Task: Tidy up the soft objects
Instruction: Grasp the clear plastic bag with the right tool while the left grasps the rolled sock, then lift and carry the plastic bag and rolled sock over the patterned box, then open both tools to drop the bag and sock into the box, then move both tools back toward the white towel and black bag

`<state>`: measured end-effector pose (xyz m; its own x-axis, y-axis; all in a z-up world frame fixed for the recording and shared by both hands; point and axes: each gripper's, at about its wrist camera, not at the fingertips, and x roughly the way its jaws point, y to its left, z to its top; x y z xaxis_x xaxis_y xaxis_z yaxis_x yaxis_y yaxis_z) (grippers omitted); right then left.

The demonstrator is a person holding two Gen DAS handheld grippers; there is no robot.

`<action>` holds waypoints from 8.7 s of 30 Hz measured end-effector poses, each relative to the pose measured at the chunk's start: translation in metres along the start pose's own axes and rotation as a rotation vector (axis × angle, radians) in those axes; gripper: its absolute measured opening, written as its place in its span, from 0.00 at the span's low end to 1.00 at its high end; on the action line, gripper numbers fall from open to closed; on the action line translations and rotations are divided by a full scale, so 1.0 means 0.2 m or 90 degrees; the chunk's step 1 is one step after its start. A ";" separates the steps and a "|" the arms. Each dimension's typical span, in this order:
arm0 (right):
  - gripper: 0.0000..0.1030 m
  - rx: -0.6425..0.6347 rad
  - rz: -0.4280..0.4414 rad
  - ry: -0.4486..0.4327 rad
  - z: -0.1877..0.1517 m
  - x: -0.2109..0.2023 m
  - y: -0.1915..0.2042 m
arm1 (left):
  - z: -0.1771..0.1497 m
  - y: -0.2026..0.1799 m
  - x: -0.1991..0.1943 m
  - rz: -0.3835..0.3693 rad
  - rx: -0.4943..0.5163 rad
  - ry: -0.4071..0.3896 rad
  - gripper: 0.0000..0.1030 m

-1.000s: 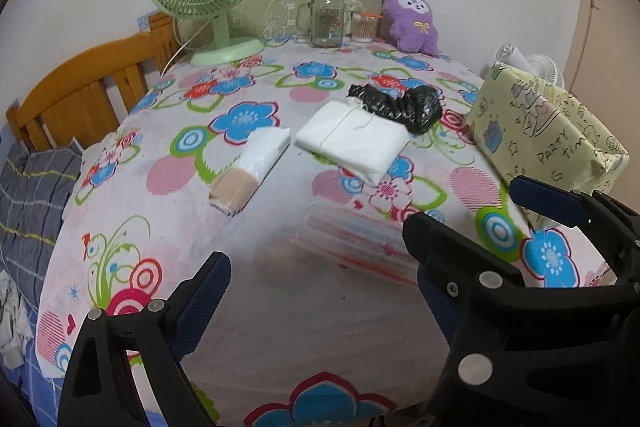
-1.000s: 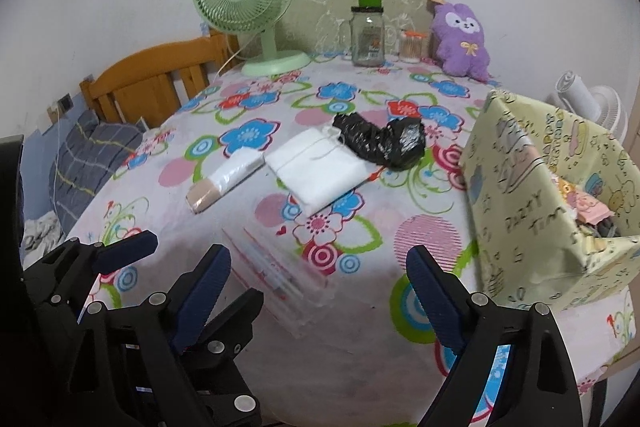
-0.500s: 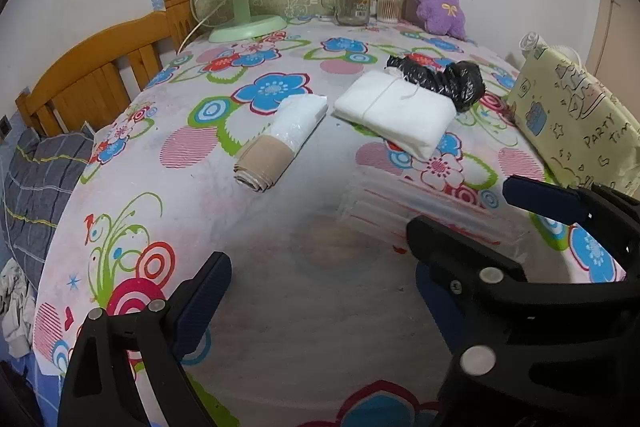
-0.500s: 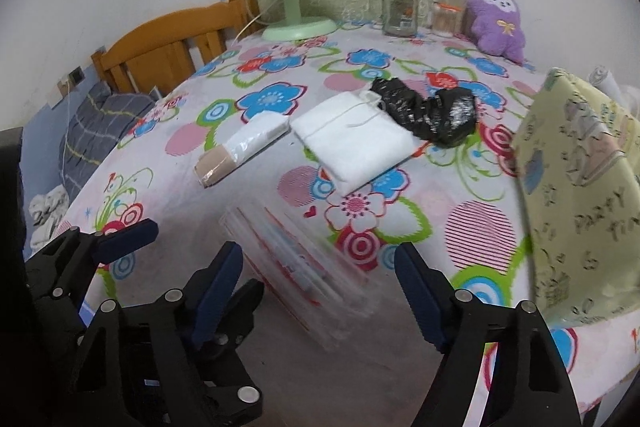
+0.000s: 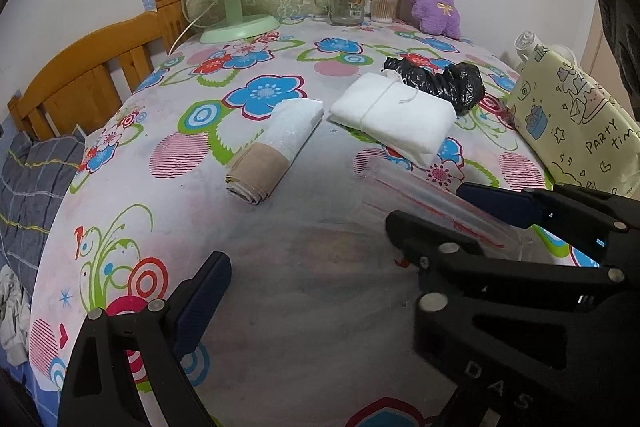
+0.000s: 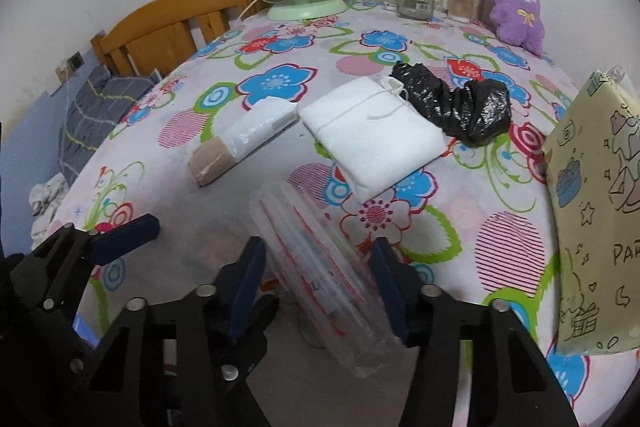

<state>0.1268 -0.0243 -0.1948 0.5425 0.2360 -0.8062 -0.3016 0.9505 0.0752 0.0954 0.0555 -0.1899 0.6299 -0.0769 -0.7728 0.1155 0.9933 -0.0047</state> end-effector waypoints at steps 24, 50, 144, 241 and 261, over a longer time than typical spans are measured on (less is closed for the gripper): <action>0.21 0.050 -0.011 -0.064 0.24 -0.10 -0.03 | 0.30 0.09 0.03 0.008 0.004 -0.046 0.89; 0.21 0.065 -0.001 -0.033 0.34 0.09 -0.05 | 0.34 0.12 0.24 -0.031 0.022 0.009 0.26; 0.21 0.123 -0.148 -0.190 0.21 -0.92 -0.89 | 0.62 -1.03 -0.42 -0.127 0.152 -0.144 0.25; 0.96 0.106 -0.128 -0.214 0.20 -0.88 -0.59 | 0.54 -0.64 -0.49 -0.054 0.108 -0.145 1.00; 0.96 0.066 -0.086 -0.166 0.30 -0.65 -0.36 | 0.52 -0.32 -0.35 -0.024 0.047 -0.103 1.00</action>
<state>0.1250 -0.1110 -0.0613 0.7593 0.1375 -0.6361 -0.1392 0.9891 0.0476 0.1236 -0.0122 -0.0691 0.7389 -0.1320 -0.6608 0.1927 0.9811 0.0195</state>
